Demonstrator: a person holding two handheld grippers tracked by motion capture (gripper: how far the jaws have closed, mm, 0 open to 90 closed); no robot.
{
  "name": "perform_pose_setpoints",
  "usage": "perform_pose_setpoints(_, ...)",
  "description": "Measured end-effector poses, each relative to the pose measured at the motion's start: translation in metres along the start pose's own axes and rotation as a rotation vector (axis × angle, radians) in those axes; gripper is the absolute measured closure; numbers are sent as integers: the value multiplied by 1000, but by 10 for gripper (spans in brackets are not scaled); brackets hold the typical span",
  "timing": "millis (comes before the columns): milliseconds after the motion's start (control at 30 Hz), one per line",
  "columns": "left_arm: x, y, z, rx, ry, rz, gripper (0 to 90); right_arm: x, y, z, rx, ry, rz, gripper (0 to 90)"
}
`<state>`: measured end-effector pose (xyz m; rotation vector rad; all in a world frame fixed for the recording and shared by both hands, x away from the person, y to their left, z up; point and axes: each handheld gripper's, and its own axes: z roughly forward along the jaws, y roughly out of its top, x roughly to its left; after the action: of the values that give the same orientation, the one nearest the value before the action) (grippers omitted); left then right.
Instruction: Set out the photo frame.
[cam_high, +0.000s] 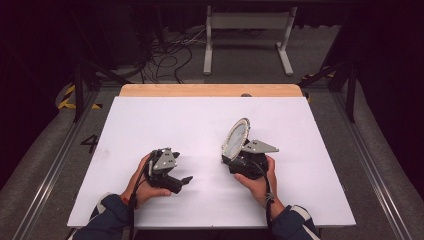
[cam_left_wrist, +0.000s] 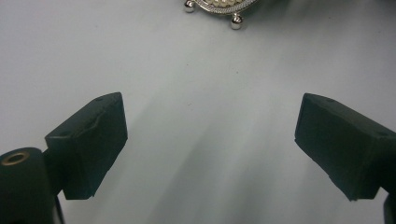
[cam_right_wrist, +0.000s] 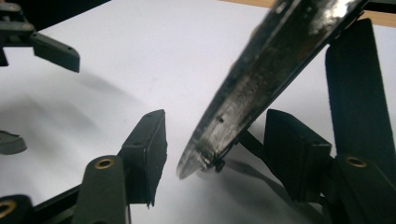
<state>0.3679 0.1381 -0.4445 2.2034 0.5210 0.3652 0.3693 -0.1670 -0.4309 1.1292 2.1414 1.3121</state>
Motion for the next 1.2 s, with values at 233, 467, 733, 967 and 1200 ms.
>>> perform_pose_setpoints(233, -1, -1, 5, 34, 0, 29, 100, -1, -2, 7, 4, -22, 30, 489)
perform_pose_setpoints(467, -1, 0, 6, 38, -8, 27, 105, -4, -3, 4, 14, 6, 32, 521)
perform_pose_setpoints(733, -2, 0, 6, 37, -13, 30, 106, -7, -5, -2, 32, 46, 29, 546)
perform_pose_setpoints(967, -2, 1, 5, 34, -16, 36, 113, -9, -7, -8, 52, 76, 16, 572)
perform_pose_setpoints(1200, -4, 2, 4, 33, -21, 46, 118, -11, -8, -12, 58, 100, 5, 617)
